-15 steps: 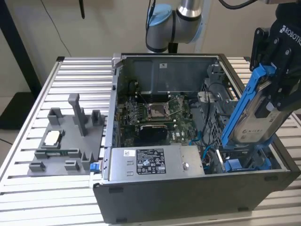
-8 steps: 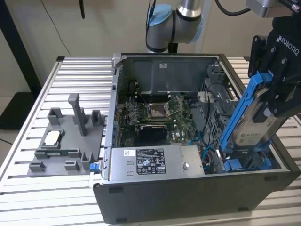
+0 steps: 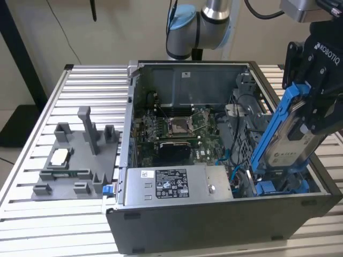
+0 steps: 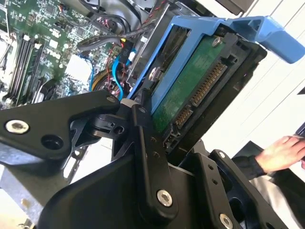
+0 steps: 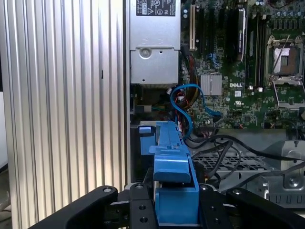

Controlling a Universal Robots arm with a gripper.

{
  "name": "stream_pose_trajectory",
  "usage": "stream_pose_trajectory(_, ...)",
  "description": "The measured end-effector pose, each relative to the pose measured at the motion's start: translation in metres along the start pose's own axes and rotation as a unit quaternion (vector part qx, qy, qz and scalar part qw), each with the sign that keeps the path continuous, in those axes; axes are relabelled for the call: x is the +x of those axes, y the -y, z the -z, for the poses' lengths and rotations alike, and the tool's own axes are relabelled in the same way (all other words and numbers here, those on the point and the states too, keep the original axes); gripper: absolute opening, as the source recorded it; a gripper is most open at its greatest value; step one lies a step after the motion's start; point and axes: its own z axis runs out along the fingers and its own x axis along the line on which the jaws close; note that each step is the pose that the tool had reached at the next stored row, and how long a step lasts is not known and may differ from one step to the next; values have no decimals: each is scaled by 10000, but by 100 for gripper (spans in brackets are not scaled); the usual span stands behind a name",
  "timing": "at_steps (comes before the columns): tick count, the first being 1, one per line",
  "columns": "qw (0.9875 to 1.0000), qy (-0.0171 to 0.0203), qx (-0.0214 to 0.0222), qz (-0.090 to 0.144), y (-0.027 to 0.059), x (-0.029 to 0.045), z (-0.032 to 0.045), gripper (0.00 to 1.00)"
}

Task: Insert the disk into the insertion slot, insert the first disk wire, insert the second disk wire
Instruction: 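Insert the disk into the insertion slot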

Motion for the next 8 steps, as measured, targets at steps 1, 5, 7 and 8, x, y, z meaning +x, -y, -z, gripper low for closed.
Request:
stream_pose_trajectory(1, 10000, 0, 0, 0, 1, 0, -4, 33)
stream_pose_trajectory(5, 10000, 0, 0, 0, 6, 0, -28, 33)
stream_pose_trajectory(7, 10000, 0, 0, 1, 14, 1, -45, 33)
stream_pose_trajectory(8, 10000, 0, 0, 0, 17, 0, -55, 33)
